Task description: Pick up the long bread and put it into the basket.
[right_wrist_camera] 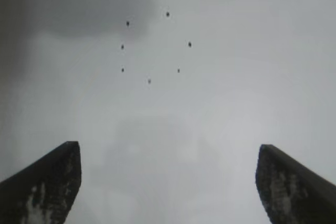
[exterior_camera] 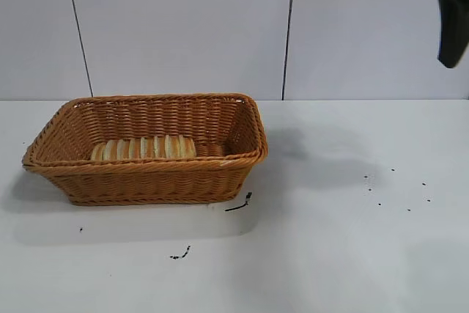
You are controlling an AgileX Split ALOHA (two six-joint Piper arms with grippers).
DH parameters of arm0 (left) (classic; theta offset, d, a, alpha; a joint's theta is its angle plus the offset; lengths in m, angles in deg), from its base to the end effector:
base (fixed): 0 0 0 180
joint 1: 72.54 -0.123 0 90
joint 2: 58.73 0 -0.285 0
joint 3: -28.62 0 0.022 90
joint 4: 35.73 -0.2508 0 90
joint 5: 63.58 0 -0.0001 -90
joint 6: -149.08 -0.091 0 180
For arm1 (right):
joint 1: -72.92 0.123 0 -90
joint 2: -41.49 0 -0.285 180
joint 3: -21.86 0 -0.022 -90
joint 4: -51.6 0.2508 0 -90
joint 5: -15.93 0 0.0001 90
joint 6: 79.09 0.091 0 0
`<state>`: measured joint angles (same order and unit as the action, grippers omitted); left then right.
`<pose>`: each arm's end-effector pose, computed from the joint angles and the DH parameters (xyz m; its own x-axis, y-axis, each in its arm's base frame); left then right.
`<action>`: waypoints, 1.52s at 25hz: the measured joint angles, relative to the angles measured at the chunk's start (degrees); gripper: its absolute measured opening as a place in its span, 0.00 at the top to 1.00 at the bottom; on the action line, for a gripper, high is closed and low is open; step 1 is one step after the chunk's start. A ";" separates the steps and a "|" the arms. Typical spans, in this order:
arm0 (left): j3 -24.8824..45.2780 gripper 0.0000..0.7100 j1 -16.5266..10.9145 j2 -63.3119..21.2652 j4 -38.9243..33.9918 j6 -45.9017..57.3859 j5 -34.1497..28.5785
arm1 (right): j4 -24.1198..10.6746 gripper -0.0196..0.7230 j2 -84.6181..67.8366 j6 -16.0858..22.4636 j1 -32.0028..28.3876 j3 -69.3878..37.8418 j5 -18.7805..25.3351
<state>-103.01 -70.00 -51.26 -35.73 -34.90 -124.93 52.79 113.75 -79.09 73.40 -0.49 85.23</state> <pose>-0.0065 0.0003 0.2774 -0.4523 0.0895 -0.8874 0.0759 0.9952 0.0617 0.1900 0.0034 0.3088 -0.9608 -0.0007 -0.2771 -0.0067 0.9998 0.0207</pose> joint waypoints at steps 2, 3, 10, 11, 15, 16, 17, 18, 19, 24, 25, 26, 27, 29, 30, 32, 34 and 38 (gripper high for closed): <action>0.00 0.02 0.00 0.00 0.00 0.00 0.00 | -0.11 0.14 -7.36 0.00 0.00 -6.03 -1.20; 0.00 0.02 0.00 0.00 0.00 0.00 0.00 | -0.17 0.14 -11.48 0.00 0.00 -8.93 -2.22; 0.00 0.02 0.00 0.00 0.00 0.00 0.00 | -0.29 0.14 -38.11 0.00 0.00 -24.54 -10.71; 0.00 0.02 0.00 0.00 0.00 0.00 0.00 | -0.29 0.14 -41.64 0.00 0.00 -25.65 -10.47; 0.00 0.02 0.00 0.00 0.00 0.00 0.00 | -0.42 0.14 -52.90 0.00 0.00 -26.82 -10.29; 0.00 0.02 0.00 0.00 0.00 0.00 0.00 | -0.42 0.14 -54.90 0.00 0.00 -26.82 -10.34; 0.00 0.02 0.00 0.00 0.00 0.00 0.00 | -0.42 0.14 -57.12 0.00 0.00 -26.82 -10.34; 0.00 0.02 0.00 0.00 0.00 0.00 0.00 | -0.42 0.14 -59.21 0.00 0.00 -26.82 -10.34; 0.00 0.02 0.00 0.00 0.00 0.00 0.00 | -0.42 0.14 -61.20 0.00 0.00 -26.82 -10.34; 0.00 0.02 0.00 0.00 0.00 0.00 0.00 | -0.25 0.14 -64.76 0.00 0.00 -26.82 -10.35; 0.00 0.02 0.00 0.00 0.00 0.00 0.00 | -0.25 0.14 -64.76 0.00 0.00 -26.82 -10.34; 0.00 0.02 0.00 0.00 0.00 0.00 0.00 | -0.25 0.14 -64.76 0.00 0.06 -26.82 -10.34; 0.00 0.02 0.00 0.00 0.00 0.00 0.00 | -0.23 0.14 -64.76 0.00 0.12 -26.82 -10.34; 0.00 0.02 0.00 0.00 0.00 0.00 0.00 | -0.23 0.14 -64.76 0.00 0.16 -26.82 -10.34; 0.00 0.02 0.00 0.00 0.00 0.00 0.00 | -0.23 0.14 -64.76 0.00 0.16 -26.82 -10.34; 0.00 0.02 0.00 0.00 0.00 0.00 0.00 | -0.23 0.14 -64.76 0.00 0.16 -26.82 -10.34; 0.00 0.02 0.00 0.00 0.00 0.00 0.00 | -0.23 0.14 -64.76 0.00 0.16 -26.82 -10.34; 0.00 0.02 0.00 0.00 0.00 0.00 0.00 | -0.23 0.14 -64.76 0.00 0.16 -26.82 -10.34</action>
